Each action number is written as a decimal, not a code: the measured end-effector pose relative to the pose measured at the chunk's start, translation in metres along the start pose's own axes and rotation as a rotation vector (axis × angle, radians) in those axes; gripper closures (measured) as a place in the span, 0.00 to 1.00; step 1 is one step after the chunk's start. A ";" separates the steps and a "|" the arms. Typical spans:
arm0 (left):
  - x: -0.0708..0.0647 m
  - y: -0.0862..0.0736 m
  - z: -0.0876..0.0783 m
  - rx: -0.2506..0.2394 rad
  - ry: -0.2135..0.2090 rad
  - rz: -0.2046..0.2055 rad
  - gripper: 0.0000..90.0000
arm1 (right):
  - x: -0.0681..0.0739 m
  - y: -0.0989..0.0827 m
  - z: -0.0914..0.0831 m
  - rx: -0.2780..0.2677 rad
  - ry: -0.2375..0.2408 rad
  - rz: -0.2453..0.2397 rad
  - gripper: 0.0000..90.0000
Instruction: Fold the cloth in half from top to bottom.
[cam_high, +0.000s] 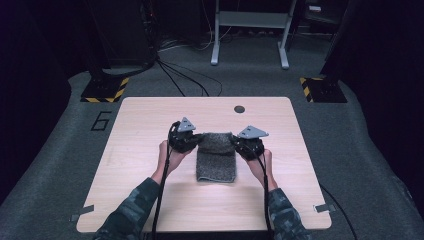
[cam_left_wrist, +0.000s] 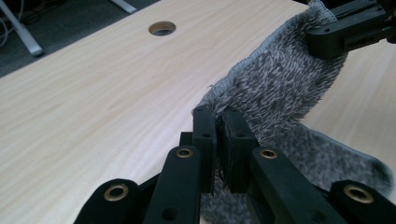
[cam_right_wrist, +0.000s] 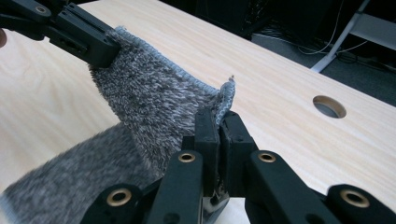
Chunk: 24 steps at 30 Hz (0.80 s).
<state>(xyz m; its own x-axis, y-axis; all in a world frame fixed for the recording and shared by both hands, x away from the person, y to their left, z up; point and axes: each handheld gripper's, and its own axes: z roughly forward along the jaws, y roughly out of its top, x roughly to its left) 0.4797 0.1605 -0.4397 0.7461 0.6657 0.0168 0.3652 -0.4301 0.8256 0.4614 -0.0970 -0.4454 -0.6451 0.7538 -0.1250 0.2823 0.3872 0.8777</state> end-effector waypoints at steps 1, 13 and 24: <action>-0.002 -0.003 0.000 0.001 -0.003 0.003 0.94 | 0.002 -0.003 -0.002 0.006 0.005 -0.002 0.96; -0.024 -0.042 -0.002 0.049 -0.038 0.016 0.93 | 0.025 -0.040 -0.009 0.050 0.053 -0.036 0.95; -0.034 -0.064 -0.027 0.077 -0.131 -0.048 0.48 | 0.029 -0.055 -0.041 0.044 0.143 0.045 0.62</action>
<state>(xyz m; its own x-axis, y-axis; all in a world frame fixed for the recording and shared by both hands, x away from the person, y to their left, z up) 0.4156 0.1814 -0.4776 0.7914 0.6031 -0.0995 0.4397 -0.4487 0.7780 0.3982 -0.1186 -0.4783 -0.7251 0.6884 -0.0162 0.3416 0.3800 0.8596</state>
